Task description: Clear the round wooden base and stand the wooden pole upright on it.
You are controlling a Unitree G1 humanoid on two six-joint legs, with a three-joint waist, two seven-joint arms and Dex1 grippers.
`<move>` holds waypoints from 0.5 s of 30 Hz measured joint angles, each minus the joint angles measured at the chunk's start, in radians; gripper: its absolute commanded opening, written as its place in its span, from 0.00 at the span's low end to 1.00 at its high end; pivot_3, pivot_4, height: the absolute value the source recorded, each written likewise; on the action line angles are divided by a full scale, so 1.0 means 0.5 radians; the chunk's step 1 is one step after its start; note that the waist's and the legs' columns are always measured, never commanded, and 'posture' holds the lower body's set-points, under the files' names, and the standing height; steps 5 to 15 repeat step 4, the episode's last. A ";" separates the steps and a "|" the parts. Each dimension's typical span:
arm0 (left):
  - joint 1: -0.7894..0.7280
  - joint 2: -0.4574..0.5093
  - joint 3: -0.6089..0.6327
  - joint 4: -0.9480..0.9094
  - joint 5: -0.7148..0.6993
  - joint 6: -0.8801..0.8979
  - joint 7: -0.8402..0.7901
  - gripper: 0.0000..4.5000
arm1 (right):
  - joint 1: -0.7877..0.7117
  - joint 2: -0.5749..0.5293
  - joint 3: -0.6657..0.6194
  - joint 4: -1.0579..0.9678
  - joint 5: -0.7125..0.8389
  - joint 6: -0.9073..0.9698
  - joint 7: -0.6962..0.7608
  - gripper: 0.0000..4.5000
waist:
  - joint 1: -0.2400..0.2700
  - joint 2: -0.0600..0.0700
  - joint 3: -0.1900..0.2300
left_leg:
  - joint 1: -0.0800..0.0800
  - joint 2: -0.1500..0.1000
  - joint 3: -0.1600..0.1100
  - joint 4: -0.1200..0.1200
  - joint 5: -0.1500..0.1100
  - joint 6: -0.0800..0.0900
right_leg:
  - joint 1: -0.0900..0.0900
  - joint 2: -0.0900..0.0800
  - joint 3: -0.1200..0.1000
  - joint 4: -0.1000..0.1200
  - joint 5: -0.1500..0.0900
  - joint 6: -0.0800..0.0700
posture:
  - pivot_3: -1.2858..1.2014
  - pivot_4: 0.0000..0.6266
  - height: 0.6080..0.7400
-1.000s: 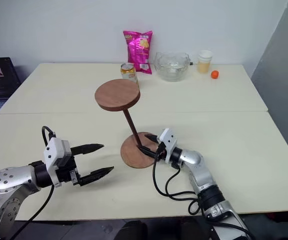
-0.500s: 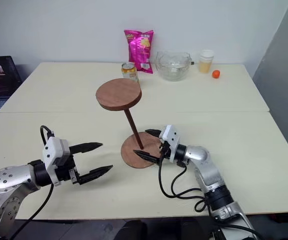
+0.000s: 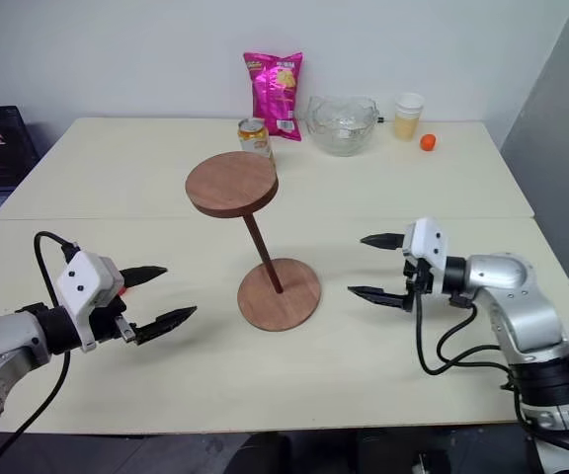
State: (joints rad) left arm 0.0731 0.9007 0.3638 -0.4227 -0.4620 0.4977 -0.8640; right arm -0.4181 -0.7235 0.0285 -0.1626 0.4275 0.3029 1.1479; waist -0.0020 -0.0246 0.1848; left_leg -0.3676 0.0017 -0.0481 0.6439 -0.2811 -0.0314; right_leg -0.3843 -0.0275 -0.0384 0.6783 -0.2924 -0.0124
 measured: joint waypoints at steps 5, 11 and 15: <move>-0.060 0.028 0.006 0.014 -0.004 0.014 -0.004 1.00 | 0.014 -0.085 -0.045 -0.041 0.054 0.073 0.033 0.99 | -0.002 0.000 0.001 | 0.000 0.000 0.001 0.000 0.000 0.000 | 0.000 0.000 0.001 0.000 0.000 0.000 | 0.52 0.24 1.00; -0.060 0.028 0.006 0.014 -0.004 0.014 -0.004 1.00 | 0.014 -0.085 -0.045 -0.041 0.054 0.073 0.033 0.99 | -0.002 0.000 0.001 | 0.000 0.000 0.001 0.000 0.000 0.000 | 0.000 0.000 0.001 0.000 0.000 0.000 | 0.52 0.24 1.00; -0.060 0.028 0.006 0.014 -0.004 0.014 -0.004 1.00 | 0.014 -0.085 -0.045 -0.041 0.054 0.073 0.033 0.99 | -0.002 0.000 0.001 | 0.000 0.000 0.001 0.000 0.000 0.000 | 0.000 0.000 0.001 0.000 0.000 0.000 | 0.52 0.24 1.00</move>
